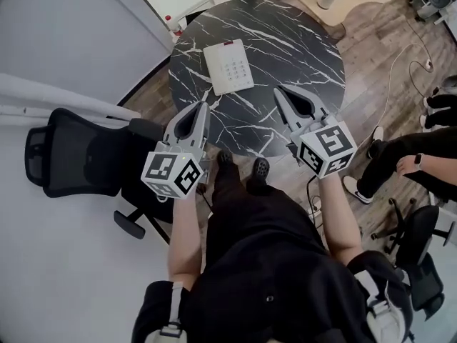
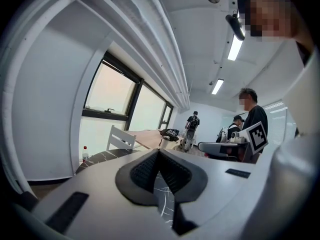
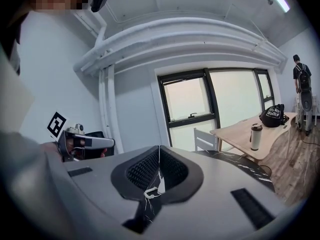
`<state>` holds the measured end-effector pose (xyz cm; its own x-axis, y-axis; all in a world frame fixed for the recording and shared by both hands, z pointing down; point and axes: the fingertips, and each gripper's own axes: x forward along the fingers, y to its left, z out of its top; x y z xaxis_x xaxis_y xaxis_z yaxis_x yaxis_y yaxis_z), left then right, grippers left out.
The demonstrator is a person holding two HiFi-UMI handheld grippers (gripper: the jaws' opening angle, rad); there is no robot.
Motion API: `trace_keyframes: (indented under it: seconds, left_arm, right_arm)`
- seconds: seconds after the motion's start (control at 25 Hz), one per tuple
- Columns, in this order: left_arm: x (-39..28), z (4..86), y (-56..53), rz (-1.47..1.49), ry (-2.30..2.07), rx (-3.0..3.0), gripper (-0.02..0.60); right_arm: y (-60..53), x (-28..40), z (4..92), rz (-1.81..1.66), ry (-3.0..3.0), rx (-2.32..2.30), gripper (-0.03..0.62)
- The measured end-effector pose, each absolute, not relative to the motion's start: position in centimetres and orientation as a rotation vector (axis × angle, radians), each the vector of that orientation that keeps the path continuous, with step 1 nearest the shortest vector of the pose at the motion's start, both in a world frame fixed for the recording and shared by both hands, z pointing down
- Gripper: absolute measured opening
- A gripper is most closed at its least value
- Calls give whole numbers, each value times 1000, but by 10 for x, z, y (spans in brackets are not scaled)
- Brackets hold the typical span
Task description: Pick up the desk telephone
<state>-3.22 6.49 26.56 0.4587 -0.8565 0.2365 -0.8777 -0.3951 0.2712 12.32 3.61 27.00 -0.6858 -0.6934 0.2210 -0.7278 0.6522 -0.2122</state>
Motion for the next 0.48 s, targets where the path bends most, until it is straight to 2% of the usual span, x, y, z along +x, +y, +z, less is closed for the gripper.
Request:
trace_keyframes:
  seconds: [0.48]
  left_arm:
    - [-50, 282, 27, 98, -1449, 2307, 14]
  right_arm:
    - [0, 106, 286, 473, -2686, 1152, 31]
